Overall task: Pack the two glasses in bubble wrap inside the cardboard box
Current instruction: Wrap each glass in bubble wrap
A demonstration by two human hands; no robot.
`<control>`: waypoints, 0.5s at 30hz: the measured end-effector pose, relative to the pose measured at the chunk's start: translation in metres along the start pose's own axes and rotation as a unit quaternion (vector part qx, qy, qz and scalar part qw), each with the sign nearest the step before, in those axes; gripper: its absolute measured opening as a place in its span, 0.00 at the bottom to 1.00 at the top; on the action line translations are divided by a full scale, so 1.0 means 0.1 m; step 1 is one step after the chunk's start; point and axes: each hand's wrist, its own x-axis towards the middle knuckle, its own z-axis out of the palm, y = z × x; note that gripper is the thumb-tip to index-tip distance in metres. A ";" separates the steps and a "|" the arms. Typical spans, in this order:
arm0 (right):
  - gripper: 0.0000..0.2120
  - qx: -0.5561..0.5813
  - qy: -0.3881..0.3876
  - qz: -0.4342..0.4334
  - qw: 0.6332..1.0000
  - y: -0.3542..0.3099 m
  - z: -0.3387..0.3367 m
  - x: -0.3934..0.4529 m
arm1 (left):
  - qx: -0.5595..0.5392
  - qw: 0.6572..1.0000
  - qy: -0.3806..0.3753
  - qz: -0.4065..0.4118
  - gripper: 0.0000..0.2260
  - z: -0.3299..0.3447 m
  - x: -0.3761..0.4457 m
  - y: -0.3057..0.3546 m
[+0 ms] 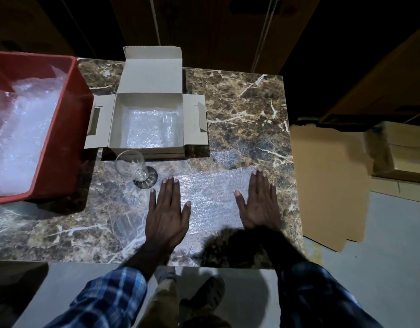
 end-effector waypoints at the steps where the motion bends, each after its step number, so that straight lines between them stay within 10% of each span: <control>1: 0.36 0.001 0.004 0.008 1.000 0.00 -0.03 0.00 | 0.000 1.000 -0.002 0.001 0.30 -0.02 -0.01 -0.02; 9: 0.29 0.013 0.011 -0.118 0.993 -0.51 0.06 -0.05 | -0.022 0.997 0.007 0.076 0.26 0.03 0.00 0.38; 15: 0.34 -0.005 -0.005 -0.047 0.999 -0.13 0.05 -0.06 | -0.003 0.999 -0.020 0.046 0.30 0.03 -0.01 0.09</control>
